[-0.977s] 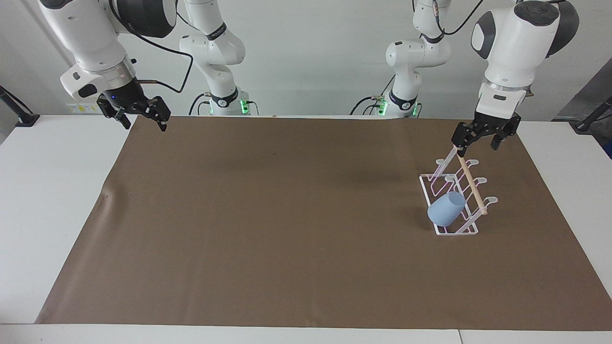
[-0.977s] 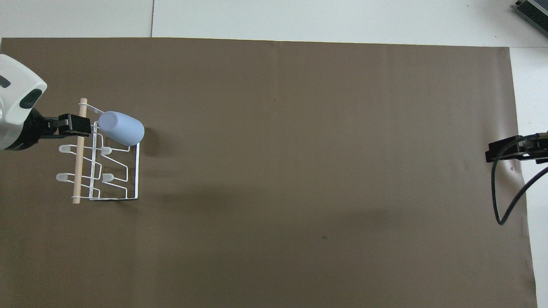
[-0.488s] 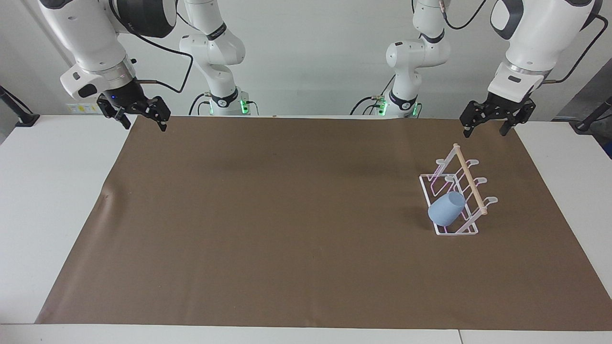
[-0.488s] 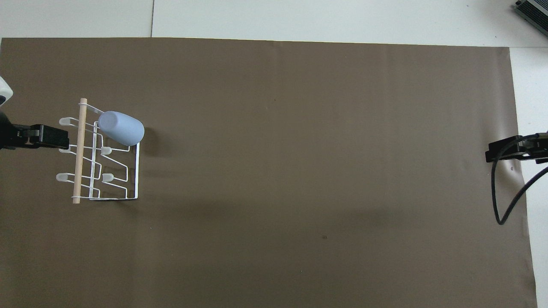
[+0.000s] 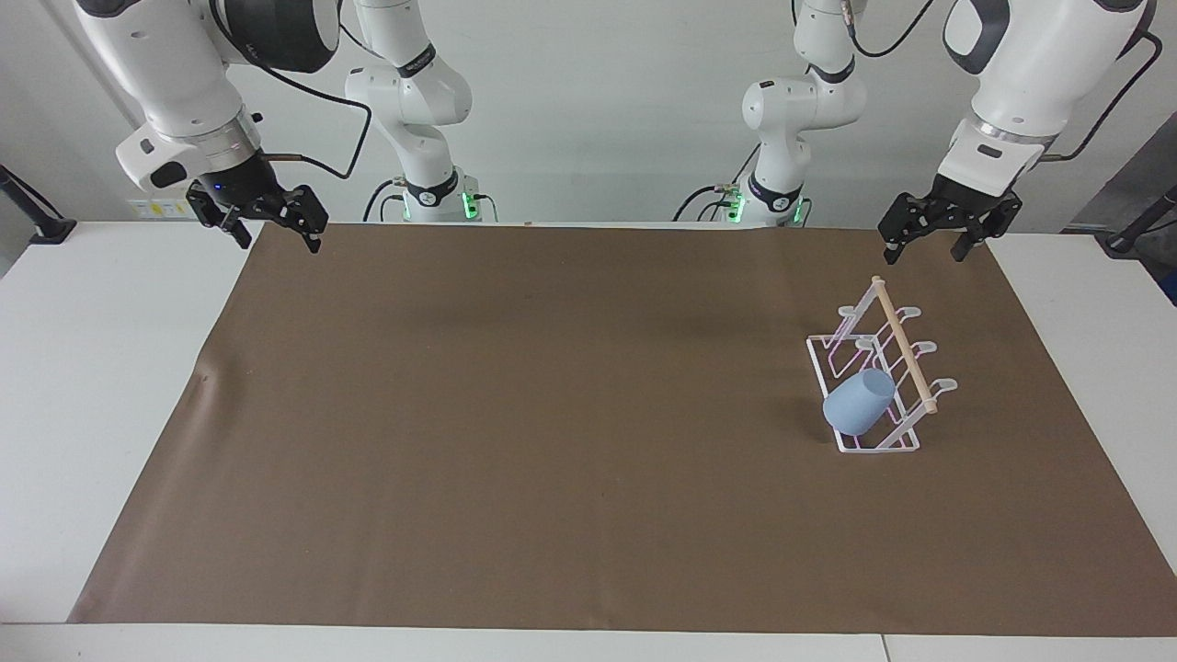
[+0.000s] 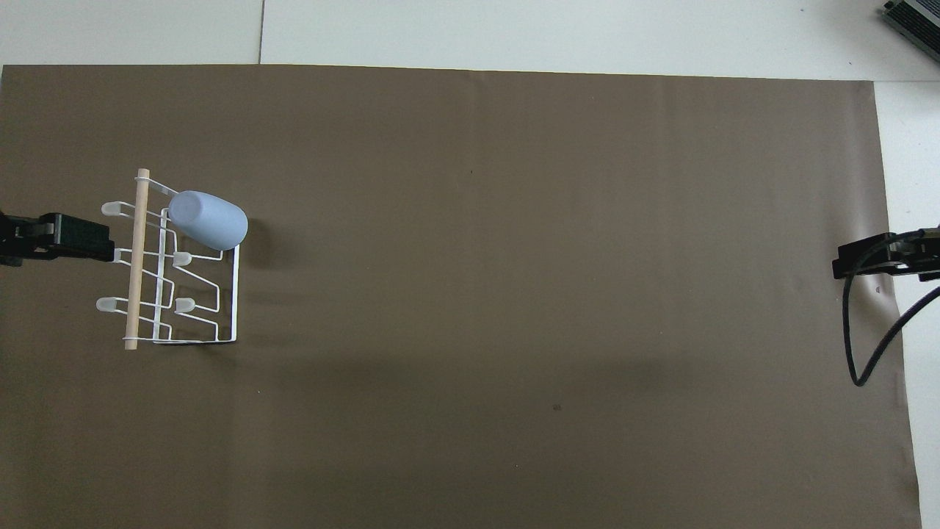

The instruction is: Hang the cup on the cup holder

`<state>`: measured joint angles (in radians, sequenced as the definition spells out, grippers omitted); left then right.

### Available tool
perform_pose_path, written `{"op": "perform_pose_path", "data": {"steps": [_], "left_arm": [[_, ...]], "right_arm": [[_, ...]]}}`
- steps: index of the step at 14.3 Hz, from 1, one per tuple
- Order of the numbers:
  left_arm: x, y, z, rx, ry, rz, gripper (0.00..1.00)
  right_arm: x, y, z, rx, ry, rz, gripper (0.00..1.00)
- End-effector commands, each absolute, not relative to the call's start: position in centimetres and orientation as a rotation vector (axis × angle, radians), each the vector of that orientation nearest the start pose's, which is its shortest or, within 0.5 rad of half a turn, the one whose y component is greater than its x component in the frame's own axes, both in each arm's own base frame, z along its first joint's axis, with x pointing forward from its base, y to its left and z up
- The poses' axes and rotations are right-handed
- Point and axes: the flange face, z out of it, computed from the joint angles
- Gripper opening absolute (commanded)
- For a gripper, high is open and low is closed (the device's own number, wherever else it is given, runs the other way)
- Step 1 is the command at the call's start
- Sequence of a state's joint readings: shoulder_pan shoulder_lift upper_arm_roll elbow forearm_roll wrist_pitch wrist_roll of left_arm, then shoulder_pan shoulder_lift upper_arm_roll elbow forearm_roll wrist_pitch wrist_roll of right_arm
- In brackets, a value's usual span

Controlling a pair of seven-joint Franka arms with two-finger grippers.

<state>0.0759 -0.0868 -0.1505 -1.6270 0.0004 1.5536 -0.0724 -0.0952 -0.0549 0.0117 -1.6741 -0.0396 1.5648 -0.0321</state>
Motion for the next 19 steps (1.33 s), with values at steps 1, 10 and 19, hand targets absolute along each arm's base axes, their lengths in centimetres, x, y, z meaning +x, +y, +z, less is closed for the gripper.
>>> {"op": "perform_pose_path", "data": {"steps": [1,10,19], "left_arm": [[53.1,-3.2,65.4,-3.106,-0.013,-0.005,1.0],[52.3,-3.7,64.2,-3.103,0.009,0.012,1.0],[52.3,-3.7,64.2,-3.115,-0.007,0.016,1.0]], "right_arm": [[52.6,-4.8,60.7,-3.152,0.106,0.071,1.0],[52.6,-4.8,60.7,-3.153,0.103,0.071,1.0],[52.6,-4.8,60.7,-3.152,0.106,0.071,1.0]]}}
